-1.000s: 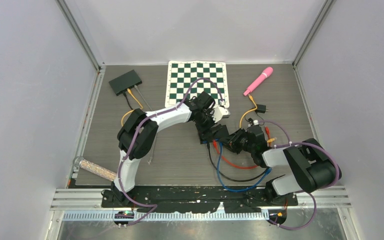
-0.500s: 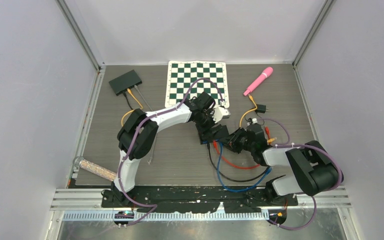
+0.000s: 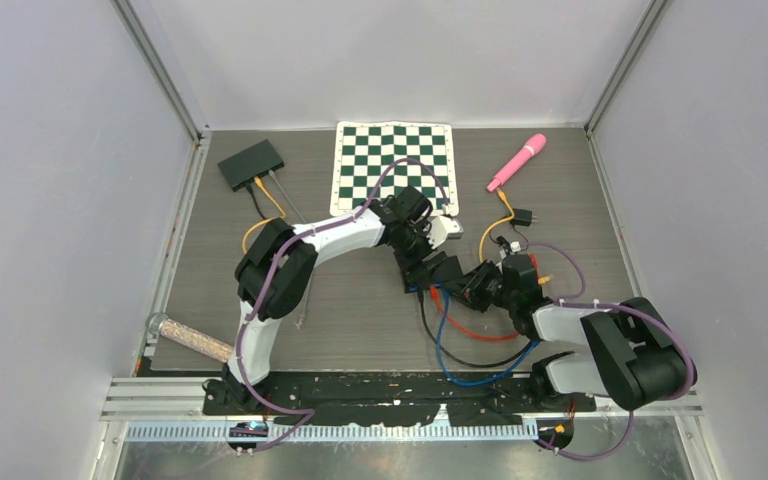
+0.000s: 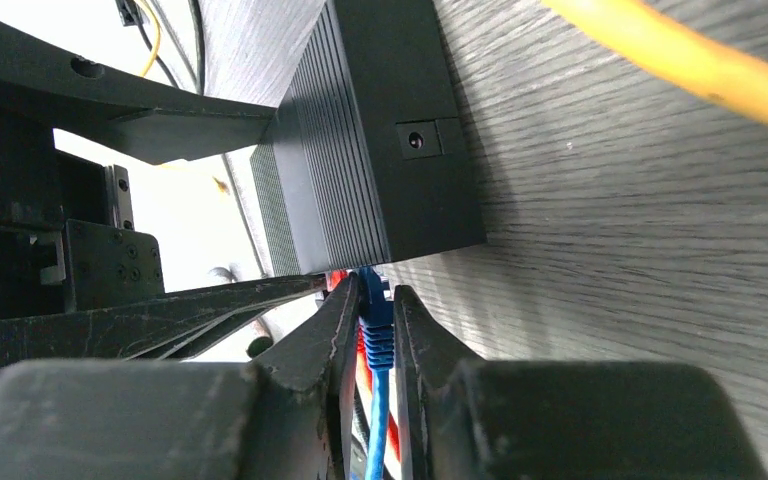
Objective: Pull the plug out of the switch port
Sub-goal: Pull the connector from the switch port.
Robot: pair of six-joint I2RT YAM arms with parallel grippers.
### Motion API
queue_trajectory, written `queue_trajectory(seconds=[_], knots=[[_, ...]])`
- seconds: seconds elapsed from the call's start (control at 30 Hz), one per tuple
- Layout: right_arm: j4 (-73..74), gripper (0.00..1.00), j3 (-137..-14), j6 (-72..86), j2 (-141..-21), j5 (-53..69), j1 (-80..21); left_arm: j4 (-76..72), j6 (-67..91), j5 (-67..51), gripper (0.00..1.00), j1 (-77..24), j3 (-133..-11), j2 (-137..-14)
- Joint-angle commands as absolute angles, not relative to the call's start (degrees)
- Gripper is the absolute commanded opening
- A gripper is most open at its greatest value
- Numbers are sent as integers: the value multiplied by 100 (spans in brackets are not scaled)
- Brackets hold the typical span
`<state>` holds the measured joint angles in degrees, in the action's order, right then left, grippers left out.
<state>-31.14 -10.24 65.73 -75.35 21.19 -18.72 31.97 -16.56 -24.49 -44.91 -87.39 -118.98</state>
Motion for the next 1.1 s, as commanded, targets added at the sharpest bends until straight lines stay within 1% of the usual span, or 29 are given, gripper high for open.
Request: queue_trajectory(seconds=[0.0, 0.13, 0.2, 0.27, 0.37, 0.43, 0.53, 0.63, 0.7, 0.77, 0.8, 0.87, 0.93, 0.97, 1.07], knots=[[-2477, 5, -1158, 6389, -7490, 2569, -1708, 3262, -1617, -2101, 26, -4395, -8621, -11900], [-1939, 5, -1357, 6099, -7107, 2334, -1786, 3256, -1608, -2060, 26, -4395, -8632, -11887], [-2336, 5, -1207, 6255, -7125, 2703, -1737, 3248, -1619, -2053, 26, -4394, -8627, -11876], [-2575, 5, -1181, 6327, -7212, 2803, -1771, 3245, -1613, -2042, 26, -4387, -8633, -11873], [-1596, 5, -1384, 5798, -7034, 2520, -1832, 3213, -1510, -1998, 26, -4381, -8625, -11866], [-1319, 5, -1429, 5635, -6923, 2479, -1834, 3132, -1408, -1948, 25, -4377, -8599, -11841], [-1787, 5, -1207, 5883, -6977, 2776, -1837, 3158, -1384, -1883, 25, -4377, -8683, -11870], [-1878, 5, -1134, 5942, -6916, 2724, -1837, 3284, -1520, -2010, 26, -4377, -8756, -11905], [-1796, 5, -1147, 5919, -6621, 2448, -1836, 3309, -1630, -2193, 30, -4377, -8688, -11860], [-1526, 5, -1253, 5796, -6151, 2154, -1837, 3247, -1675, -2250, 39, -4377, -8565, -11791], [-1225, 5, -1386, 5659, -5778, 2031, -1837, 3219, -1697, -2257, 45, -4377, -8508, -11753], [-676, 5, -1604, 5429, -5223, 1617, -1836, 3175, -1726, -2256, 63, -4377, -8429, -11707], [-182, 5, -1818, 5248, -4759, 1243, -1806, 3164, -1731, -2273, 73, -4377, -8406, -11678], [10, 5, -1942, 5153, -4491, 1051, -1754, 3168, -1736, -2292, 75, -4377, -8407, -11680], [623, 5, -2131, 5076, -4246, 917, -1579, 3116, -1708, -2253, 77, -4377, -8396, -11651]])
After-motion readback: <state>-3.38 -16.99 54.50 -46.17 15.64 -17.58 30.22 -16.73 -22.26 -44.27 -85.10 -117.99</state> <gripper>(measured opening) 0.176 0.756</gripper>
